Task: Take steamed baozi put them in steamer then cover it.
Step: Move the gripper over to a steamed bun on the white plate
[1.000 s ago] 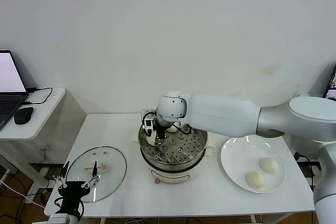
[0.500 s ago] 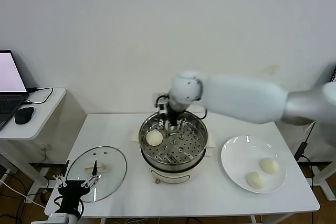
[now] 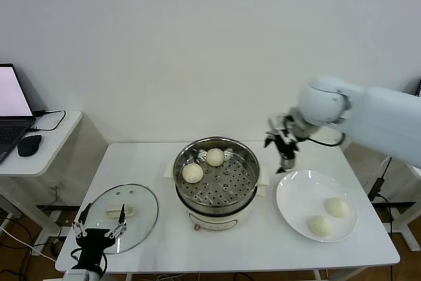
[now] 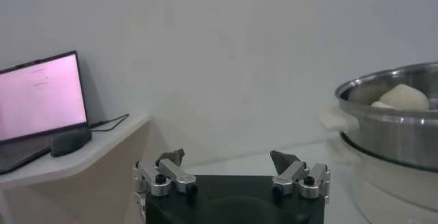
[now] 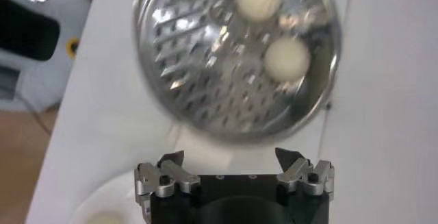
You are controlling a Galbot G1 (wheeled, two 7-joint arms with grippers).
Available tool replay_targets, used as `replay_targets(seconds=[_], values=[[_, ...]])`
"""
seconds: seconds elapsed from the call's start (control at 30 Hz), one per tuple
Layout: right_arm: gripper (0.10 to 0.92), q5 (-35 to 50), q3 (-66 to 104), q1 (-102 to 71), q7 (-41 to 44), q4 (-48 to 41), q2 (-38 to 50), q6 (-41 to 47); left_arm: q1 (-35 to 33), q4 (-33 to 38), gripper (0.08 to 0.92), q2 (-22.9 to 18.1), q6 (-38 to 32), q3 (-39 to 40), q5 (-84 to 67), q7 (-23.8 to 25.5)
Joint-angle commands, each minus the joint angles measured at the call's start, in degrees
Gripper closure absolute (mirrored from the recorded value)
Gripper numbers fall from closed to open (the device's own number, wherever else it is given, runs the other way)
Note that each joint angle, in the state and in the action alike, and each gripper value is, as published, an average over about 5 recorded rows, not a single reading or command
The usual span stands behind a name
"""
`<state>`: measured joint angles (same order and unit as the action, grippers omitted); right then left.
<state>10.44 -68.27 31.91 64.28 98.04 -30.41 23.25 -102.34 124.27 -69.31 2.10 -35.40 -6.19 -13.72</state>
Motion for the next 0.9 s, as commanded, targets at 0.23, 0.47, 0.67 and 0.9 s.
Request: replay_targets(seconds=[0.23,0.47,0.67,0.9], values=[[0.203,-15.66,45.58,-56.14,1.83,0.07,20.43,-9.18,-0.87,-0.31,0.177,0.32,0.30,-0.35,1.16,0.30],[0.202,-19.17,55.38,-68.21,1.33,-2.52,18.43,-11.54,-1.19,-0.99,0.177,-0.07,0.16,-0.04,1.83,0.24],[0.203,-20.89,53.76,-68.43,-0.24,-3.31,13.92,-11.39,-1.49,-0.63,0.177,-0.54,0.14,-0.03,2.14,0.20],[0.203,-22.46,48.15,-63.65,-1.93,-5.14,8.75,-10.85,-2.18,-0.09,0.177,-1.04,0.02,-0.50,2.17,0.14]])
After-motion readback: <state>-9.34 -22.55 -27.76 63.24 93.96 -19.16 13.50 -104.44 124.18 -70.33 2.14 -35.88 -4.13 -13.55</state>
